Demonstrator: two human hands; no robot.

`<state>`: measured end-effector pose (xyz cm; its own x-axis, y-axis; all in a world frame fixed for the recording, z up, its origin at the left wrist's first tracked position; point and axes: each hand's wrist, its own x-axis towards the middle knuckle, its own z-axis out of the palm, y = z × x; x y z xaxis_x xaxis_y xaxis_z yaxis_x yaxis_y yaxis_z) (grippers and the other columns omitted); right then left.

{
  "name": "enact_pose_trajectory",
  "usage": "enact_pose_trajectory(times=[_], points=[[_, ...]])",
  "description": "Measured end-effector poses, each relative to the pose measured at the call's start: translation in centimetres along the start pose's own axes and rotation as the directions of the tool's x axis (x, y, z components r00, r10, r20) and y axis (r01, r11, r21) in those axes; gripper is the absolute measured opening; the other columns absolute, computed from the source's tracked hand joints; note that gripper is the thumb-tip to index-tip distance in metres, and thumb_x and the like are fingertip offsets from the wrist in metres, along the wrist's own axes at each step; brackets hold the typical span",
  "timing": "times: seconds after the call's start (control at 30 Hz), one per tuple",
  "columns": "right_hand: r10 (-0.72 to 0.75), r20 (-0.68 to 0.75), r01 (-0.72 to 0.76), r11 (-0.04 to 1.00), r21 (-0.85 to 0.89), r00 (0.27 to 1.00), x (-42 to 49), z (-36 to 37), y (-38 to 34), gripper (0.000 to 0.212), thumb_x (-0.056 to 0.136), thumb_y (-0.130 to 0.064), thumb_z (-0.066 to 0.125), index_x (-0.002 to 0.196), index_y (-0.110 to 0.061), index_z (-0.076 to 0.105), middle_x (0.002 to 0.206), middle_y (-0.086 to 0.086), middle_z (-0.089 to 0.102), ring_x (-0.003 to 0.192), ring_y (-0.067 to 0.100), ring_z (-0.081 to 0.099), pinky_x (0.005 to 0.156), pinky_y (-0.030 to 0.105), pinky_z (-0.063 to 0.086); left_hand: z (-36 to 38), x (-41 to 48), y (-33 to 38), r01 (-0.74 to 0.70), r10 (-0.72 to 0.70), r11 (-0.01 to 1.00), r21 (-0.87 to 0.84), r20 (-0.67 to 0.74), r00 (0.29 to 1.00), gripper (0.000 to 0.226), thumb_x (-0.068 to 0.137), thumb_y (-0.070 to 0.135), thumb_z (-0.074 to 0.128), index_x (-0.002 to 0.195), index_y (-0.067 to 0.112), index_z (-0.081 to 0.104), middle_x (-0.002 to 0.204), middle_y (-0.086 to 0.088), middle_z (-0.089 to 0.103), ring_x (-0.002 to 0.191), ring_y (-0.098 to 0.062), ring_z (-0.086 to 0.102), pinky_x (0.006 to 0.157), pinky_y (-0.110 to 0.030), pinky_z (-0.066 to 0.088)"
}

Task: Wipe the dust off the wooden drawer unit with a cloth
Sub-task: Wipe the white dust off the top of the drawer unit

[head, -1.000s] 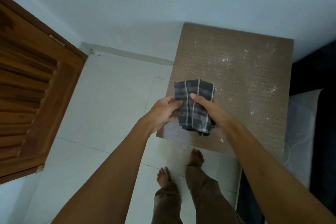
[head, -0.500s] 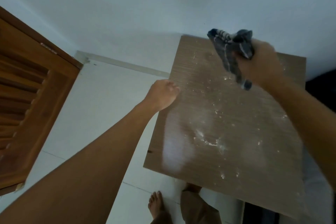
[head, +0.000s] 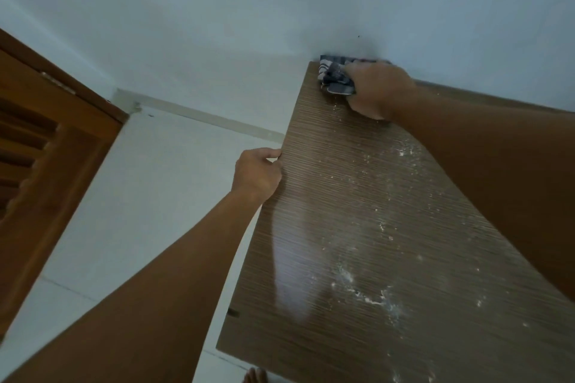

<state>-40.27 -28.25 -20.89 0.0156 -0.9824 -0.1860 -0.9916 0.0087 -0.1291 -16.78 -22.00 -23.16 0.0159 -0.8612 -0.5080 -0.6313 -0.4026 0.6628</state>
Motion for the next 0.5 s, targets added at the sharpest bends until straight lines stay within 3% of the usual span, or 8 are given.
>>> enact_pose_trajectory(times=[0.07,0.17,0.27,0.43,0.5], points=[[0.034,0.094,-0.050,0.984,0.169,0.995,-0.1,0.8,0.5,0.061,0.099,-0.041,0.040,0.151,-0.015,0.023,0.154,0.014,0.034,0.139,0.035,0.033,0.112,0.044,0.027,-0.4,0.5,-0.1,0.085,-0.081,0.992,-0.091,0.048,0.996,0.023,0.090,0.010,0.067,0.112,0.012,0.071,0.101,-0.007,0.071,0.096,-0.023,0.069,0.092,-0.037,0.055],[0.078,0.048,-0.089,0.951,0.295,0.996,-0.2,2.7,0.5,0.069,0.098,-0.047,0.041,0.154,-0.016,0.013,0.160,0.008,0.020,0.147,0.033,0.014,0.118,0.041,0.011,-0.9,0.7,0.2,0.193,-0.178,0.966,-0.171,0.103,0.979,0.019,0.089,0.009,0.068,0.108,0.014,0.072,0.103,-0.007,0.071,0.090,-0.021,0.069,0.077,-0.035,0.059],[0.092,-0.013,-0.083,0.946,0.313,0.996,-0.3,3.8,0.1,0.069,0.098,-0.045,0.044,0.154,-0.017,0.015,0.160,0.008,0.020,0.147,0.033,0.012,0.118,0.038,0.006,-1.1,0.5,0.5,0.217,-0.195,0.955,-0.202,0.124,0.973,0.018,0.090,0.009,0.068,0.106,0.015,0.071,0.100,-0.004,0.069,0.080,-0.014,0.066,0.061,-0.024,0.054],[0.020,-0.037,-0.006,0.939,0.343,0.999,-2.5,4.0,-2.0,0.069,0.097,-0.043,0.048,0.154,-0.018,0.018,0.159,0.009,0.023,0.146,0.033,0.015,0.118,0.037,0.008,-1.5,0.2,1.0,0.262,-0.225,0.935,-0.238,0.172,0.959,0.019,0.091,0.008,0.066,0.108,0.015,0.070,0.100,-0.004,0.068,0.075,-0.011,0.064,0.055,-0.022,0.051],[-0.030,-0.044,0.044,0.932,0.359,0.999,-4.4,3.6,-3.4,0.068,0.097,-0.039,0.051,0.153,-0.018,0.020,0.159,0.008,0.024,0.146,0.030,0.016,0.114,0.030,0.004,-1.6,0.1,1.1,0.274,-0.234,0.932,-0.236,0.185,0.955,0.017,0.091,0.008,0.066,0.106,0.015,0.070,0.100,-0.004,0.068,0.076,-0.013,0.064,0.054,-0.023,0.051]])
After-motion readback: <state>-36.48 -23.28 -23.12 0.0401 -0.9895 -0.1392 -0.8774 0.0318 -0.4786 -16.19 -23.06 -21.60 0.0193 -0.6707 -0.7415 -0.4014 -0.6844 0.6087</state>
